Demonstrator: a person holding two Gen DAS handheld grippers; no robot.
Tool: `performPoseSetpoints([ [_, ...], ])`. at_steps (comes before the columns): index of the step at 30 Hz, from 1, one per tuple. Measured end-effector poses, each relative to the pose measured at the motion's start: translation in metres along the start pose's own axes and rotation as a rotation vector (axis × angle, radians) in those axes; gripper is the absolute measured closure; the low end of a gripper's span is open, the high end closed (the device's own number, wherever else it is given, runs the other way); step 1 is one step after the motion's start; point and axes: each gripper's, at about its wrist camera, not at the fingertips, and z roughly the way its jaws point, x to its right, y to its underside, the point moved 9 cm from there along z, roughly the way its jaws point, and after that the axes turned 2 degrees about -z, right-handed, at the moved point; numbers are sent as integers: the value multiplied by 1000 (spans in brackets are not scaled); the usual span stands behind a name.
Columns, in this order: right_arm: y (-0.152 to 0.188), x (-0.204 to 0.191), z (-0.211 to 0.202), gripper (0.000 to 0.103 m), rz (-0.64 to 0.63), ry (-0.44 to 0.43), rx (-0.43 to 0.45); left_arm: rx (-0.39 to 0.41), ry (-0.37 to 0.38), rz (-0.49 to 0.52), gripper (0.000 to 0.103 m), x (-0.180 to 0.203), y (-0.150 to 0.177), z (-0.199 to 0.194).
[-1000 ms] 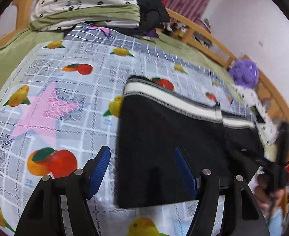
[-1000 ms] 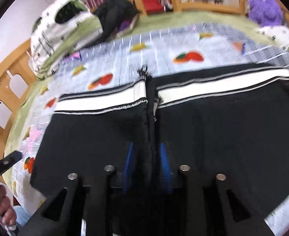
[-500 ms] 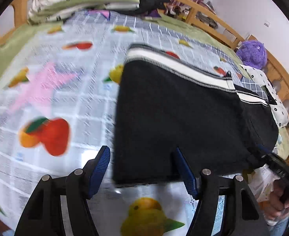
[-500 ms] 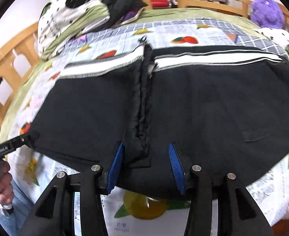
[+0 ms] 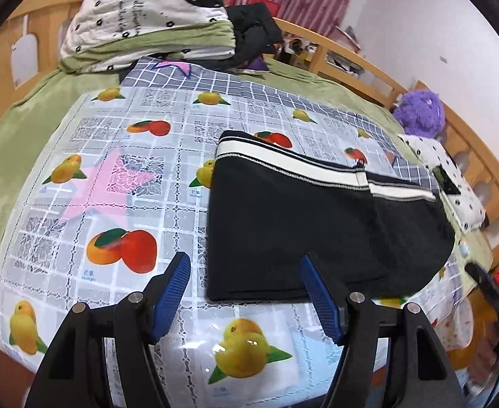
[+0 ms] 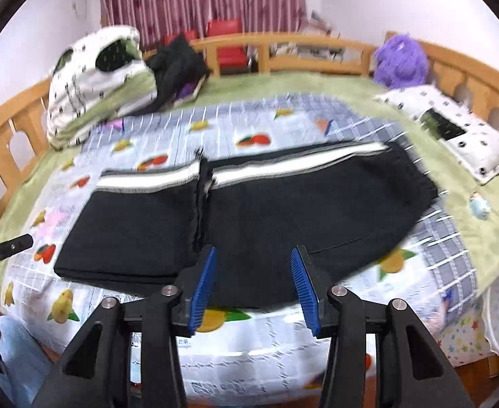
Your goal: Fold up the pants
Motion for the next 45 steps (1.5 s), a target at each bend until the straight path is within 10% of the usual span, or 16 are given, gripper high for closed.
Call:
performPoseSetpoints([
  [9, 38, 25, 34, 55, 171, -86, -91, 49, 68, -67, 35, 3, -7, 4],
  [25, 63, 47, 128, 57, 557, -237, -167, -118, 279, -69, 38, -20, -31, 150],
  [28, 55, 39, 141, 58, 591, -228, -149, -145, 292, -68, 48, -12, -36, 161],
  [31, 48, 27, 151, 74, 528, -179, -174, -162, 263, -85, 81, -9, -43, 170],
  [36, 23, 18, 125, 84, 523, -137, -115, -87, 381, -119, 93, -12, -75, 129],
  [45, 32, -100, 83, 86, 460, -370, -125, -12, 202, -112, 93, -124, -95, 50],
])
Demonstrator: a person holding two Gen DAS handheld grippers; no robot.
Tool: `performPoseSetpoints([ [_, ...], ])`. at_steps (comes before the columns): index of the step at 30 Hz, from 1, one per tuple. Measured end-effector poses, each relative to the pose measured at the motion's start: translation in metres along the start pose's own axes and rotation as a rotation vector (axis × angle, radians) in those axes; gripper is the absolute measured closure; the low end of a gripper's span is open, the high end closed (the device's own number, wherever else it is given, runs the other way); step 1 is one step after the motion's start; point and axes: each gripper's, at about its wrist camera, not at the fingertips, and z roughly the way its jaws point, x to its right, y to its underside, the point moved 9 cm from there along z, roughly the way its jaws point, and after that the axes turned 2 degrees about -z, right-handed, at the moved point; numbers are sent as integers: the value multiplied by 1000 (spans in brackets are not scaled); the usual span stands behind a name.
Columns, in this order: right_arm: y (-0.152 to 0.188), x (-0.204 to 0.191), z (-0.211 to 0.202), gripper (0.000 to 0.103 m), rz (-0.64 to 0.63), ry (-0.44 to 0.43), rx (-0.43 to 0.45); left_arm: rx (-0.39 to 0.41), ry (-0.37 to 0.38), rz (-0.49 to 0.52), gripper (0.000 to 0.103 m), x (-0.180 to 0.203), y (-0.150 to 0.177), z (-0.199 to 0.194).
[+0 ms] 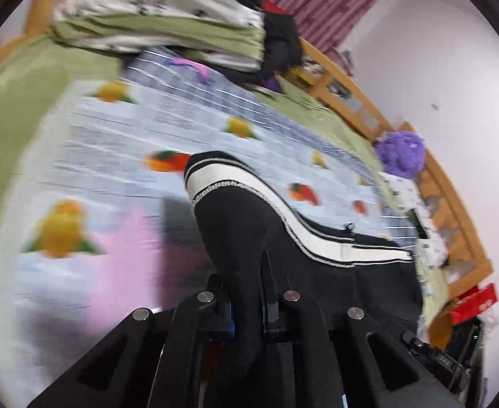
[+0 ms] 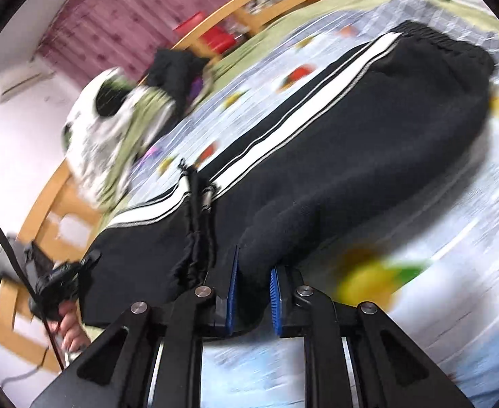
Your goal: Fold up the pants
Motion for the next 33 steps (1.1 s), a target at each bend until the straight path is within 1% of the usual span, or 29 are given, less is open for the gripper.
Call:
performPoseSetpoints([
  [1, 14, -16, 9, 86, -29, -17, -20, 8, -30, 6, 93, -13, 2, -8],
  [3, 36, -32, 22, 87, -79, -21, -55, 18, -95, 2, 93, -35, 7, -19],
  [4, 45, -35, 30, 87, -96, -11, -75, 19, -115, -5, 92, -44, 10, -21],
  [6, 61, -31, 41, 85, -105, 20, -106, 2, -132, -44, 87, -63, 21, -21],
  [7, 68, -25, 45, 84, -109, 47, -120, -4, -147, -58, 81, -72, 25, -23],
  [8, 72, -21, 46, 81, -110, 59, -130, -6, -182, -74, 72, -79, 30, -21],
  [9, 75, -19, 45, 74, -119, 71, -137, -6, -209, -80, 68, -84, 36, -21],
  [10, 75, -17, 43, 73, -132, 86, -146, -11, -225, -82, 59, -86, 42, -20],
  [11, 78, -17, 39, 69, -149, 93, -162, -19, -231, -83, 51, -89, 50, -19],
  [13, 81, -15, 24, 69, -191, 87, -200, -30, -222, -72, 47, -89, 66, -22],
  [14, 76, -12, 15, 69, -204, 85, -195, -31, -230, -54, 44, -87, 74, -25],
  [15, 72, -6, 2, 68, -212, 93, -173, -26, -245, -34, 41, -86, 81, -28],
  [16, 62, 1, -11, 68, -213, 110, -135, -20, -263, -16, 38, -85, 87, -31],
  [17, 49, 11, -24, 66, -208, 134, -83, -9, -272, -6, 37, -84, 93, -34],
  [18, 33, 26, -39, 59, -193, 163, -26, -2, -270, -7, 37, -84, 97, -36],
  [21, -15, 74, -59, 49, -88, 253, 78, 11, -233, -51, 34, -84, 110, -40],
  [24, -52, 114, -50, 46, 2, 298, 97, 72, -244, -80, 31, -83, 116, -46],
  [25, -67, 131, -41, 46, 41, 297, 93, 84, -250, -84, 30, -82, 118, -46],
  [28, -94, 149, -10, 46, 109, 246, 62, 133, -273, -103, 27, -82, 122, -47],
  [29, -100, 154, -3, 46, 114, 231, 56, 144, -284, -107, 27, -82, 123, -47],
  [30, -109, 156, 7, 47, 118, 229, 42, 150, -296, -108, 27, -81, 125, -47],
  [31, -116, 160, 18, 49, 122, 244, 8, 150, -305, -109, 26, -80, 125, -46],
  [32, -123, 160, 24, 64, 107, 258, -11, 148, -316, -109, 26, -79, 126, -46],
  [33, -130, 159, 24, 75, 77, 252, -9, 146, -324, -106, 25, -76, 128, -46],
])
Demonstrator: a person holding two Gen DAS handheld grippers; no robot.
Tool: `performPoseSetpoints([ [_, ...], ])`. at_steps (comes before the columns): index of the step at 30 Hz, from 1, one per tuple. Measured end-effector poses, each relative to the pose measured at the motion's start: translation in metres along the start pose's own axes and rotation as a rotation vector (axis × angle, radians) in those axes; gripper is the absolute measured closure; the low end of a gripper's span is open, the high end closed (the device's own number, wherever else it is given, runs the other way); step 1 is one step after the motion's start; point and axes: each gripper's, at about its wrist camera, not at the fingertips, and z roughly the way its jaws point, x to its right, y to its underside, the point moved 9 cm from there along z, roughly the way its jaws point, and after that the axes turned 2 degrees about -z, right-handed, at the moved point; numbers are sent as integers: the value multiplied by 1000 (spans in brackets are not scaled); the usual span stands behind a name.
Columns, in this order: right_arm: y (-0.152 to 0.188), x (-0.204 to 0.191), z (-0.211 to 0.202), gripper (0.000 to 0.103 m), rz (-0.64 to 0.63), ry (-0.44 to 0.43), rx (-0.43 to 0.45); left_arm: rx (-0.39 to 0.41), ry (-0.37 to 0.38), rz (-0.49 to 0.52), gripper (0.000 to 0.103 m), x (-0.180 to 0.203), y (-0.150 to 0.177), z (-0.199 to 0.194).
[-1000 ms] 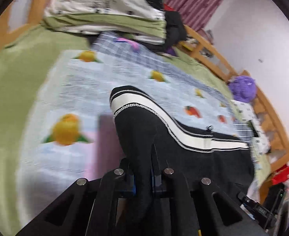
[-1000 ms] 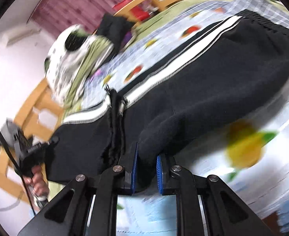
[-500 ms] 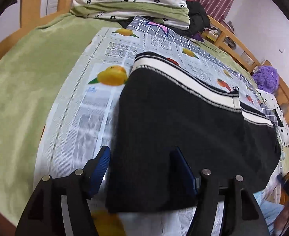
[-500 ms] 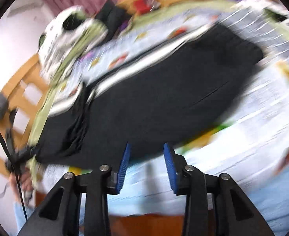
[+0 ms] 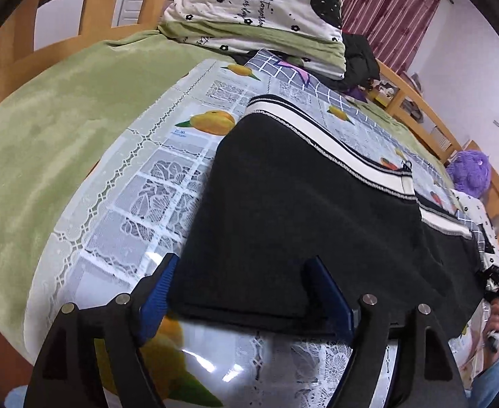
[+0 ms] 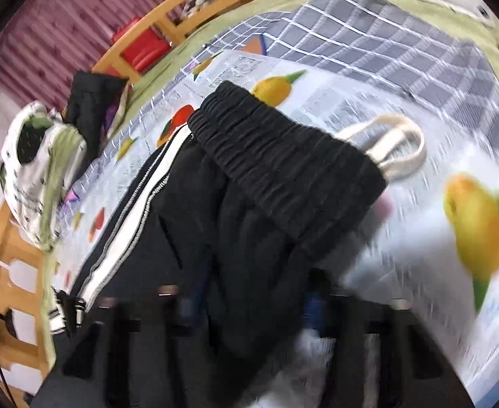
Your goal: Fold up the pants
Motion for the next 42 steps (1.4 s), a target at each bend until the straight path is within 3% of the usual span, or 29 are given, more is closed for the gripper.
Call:
performPoseSetpoints([
  [2, -16, -14, -19, 78, -91, -80, 72, -5, -20, 11, 25, 3, 4, -2],
  [4, -23, -19, -35, 78, -165, -97, 151, -5, -27, 5, 25, 4, 8, -6],
  [5, -22, -15, -31, 75, -180, -58, 152, -2, -22, -14, 25, 4, 10, -8],
  [7, -9, 1, -6, 70, -199, 25, 39, 7, 19, -61, 25, 3, 13, -13],
  [9, 4, 15, 8, 67, -191, 34, -34, 6, 62, -95, 25, 2, 16, -16],
  [13, 0, 25, -28, 57, -210, 69, 92, 18, 92, -151, 25, -1, 17, -15],
  [16, 13, 24, -47, 57, -197, 87, 99, 31, 115, -207, 25, -1, 14, -10],
  [19, 26, 18, -64, 57, -238, 166, 119, 39, 117, -274, 26, -2, 12, -5],
  [21, 35, 15, -76, 57, -266, 197, 142, 31, 74, -315, 40, -5, 10, -5],
  [23, 47, 7, -84, 57, -301, 212, 161, 33, 13, -341, 72, -10, 5, -9],
  [25, 53, -8, -87, 57, -350, 199, 168, 52, 56, -312, 87, 0, -7, -19],
  [26, 54, -16, -89, 58, -380, 205, 179, 73, 61, -275, 89, 11, -15, -29],
  [31, 50, -25, -112, 58, -378, 273, 350, 181, 88, -49, 90, 100, -45, -70],
  [33, 52, -26, -114, 58, -402, 292, 358, 187, 128, 21, 90, 140, -46, -77],
  [34, 51, -26, -113, 59, -410, 283, 343, 165, 187, 56, 90, 170, -42, -76],
  [37, 50, -23, -113, 59, -391, 266, 330, 106, 272, 152, 90, 230, -22, -66],
  [42, 49, -14, -115, 59, -336, 191, 304, -36, 335, 251, 91, 284, 36, -26],
])
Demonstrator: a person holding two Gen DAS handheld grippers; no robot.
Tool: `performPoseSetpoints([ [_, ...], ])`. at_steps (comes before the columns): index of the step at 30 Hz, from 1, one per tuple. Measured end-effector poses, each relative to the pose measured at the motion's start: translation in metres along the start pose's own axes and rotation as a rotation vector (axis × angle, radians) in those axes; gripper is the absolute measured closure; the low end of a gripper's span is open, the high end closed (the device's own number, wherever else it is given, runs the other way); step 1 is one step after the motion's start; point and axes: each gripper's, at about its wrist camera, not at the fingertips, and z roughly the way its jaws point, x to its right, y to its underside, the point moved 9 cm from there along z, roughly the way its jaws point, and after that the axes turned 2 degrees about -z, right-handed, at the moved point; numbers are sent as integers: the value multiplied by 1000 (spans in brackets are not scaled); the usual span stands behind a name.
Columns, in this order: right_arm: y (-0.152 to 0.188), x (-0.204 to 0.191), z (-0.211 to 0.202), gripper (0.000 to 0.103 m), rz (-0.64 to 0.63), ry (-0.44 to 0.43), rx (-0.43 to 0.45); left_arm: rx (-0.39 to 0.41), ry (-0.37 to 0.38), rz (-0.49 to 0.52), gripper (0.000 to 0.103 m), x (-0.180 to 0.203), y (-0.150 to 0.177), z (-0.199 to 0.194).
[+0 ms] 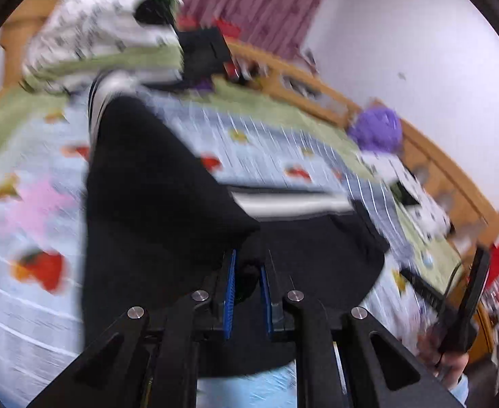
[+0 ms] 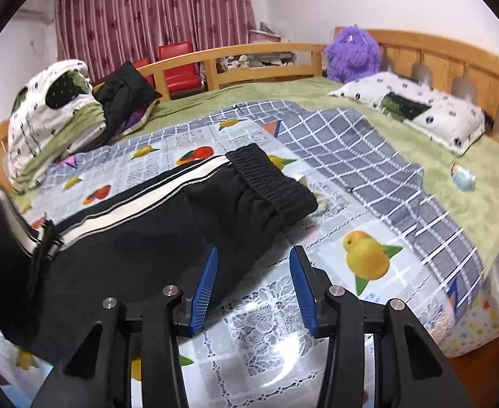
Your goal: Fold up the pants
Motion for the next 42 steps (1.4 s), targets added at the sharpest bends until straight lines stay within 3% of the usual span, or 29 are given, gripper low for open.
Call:
performPoseSetpoints([
  [3, 4, 1, 2, 59, 23, -31, -27, -110, 32, -62, 91, -5, 32, 32],
  [6, 3, -3, 3, 59, 75, -95, -53, -121, 51, -69, 90, -8, 43, 26],
  [7, 4, -5, 3, 59, 84, -114, -63, -126, 58, -55, 82, -8, 42, 18],
  [8, 4, -10, 5, 59, 96, -148, -82, -133, 72, -40, 68, -6, 43, 11],
  [10, 5, -23, 7, 59, 107, -195, -107, -120, 86, -13, 55, -7, 41, -5],
  [13, 9, -51, 11, 59, 103, -264, -146, -46, 17, 26, 34, -25, 36, -36],
  [16, 15, -90, 10, 59, 91, -368, -184, -19, -73, 22, 34, -62, 41, -55],
  [19, 22, -138, 10, 58, 69, -468, -224, -33, -124, -53, 34, -103, 50, -63],
  [25, 38, -222, 23, 53, 47, -591, -300, -23, -160, -155, 36, -158, 64, -81],
  [28, 55, -250, 47, 53, 63, -602, -379, -12, -169, -171, 36, -173, 63, -90],
  [30, 69, -266, 58, 57, 70, -636, -443, -15, -169, -185, 36, -180, 62, -95],
  [31, 76, -274, 60, 64, 70, -665, -470, -19, -164, -188, 36, -181, 62, -95],
  [32, 76, -277, 58, 77, 62, -671, -466, -23, -155, -191, 36, -181, 60, -94],
  [33, 70, -280, 52, 82, 28, -670, -435, -25, -149, -191, 36, -180, 58, -92],
  [35, 51, -282, 34, 85, -48, -673, -372, -32, -124, -179, 39, -172, 53, -87],
  [38, 4, -271, 3, 85, -172, -590, -251, -44, -96, -136, 40, -150, 45, -75],
  [42, -58, -220, -18, 86, -306, -478, -125, -31, -25, -101, 40, -104, 31, -59],
])
